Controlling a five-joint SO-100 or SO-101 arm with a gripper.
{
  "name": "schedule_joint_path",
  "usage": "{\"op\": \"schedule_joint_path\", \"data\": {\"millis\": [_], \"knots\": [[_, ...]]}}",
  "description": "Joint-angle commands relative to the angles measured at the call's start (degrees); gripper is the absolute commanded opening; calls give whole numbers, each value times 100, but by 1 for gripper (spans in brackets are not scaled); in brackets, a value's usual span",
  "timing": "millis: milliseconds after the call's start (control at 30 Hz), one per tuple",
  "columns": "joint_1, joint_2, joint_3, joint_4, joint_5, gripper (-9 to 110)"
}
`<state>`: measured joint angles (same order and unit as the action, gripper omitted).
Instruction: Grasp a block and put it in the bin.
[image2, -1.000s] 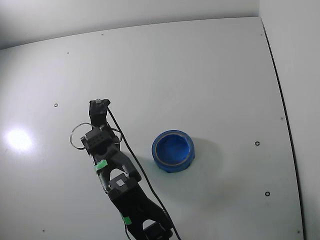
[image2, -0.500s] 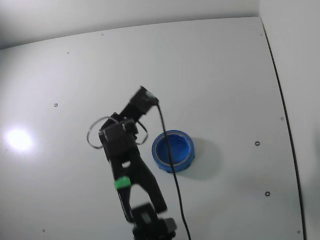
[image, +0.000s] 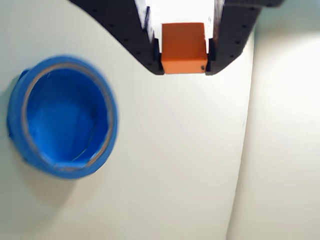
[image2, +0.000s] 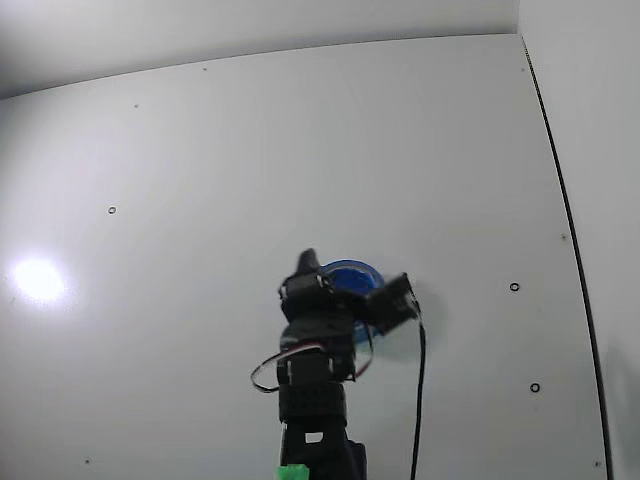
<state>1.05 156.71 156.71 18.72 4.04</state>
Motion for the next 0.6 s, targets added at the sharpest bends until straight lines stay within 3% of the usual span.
{"op": "schedule_joint_path", "data": {"millis": [0,300,567], "knots": [[264,-325,536,-976,35,1],[281,-2654,729,-1828,-615,1],[281,-2883,659,-1916,-826,4]]}}
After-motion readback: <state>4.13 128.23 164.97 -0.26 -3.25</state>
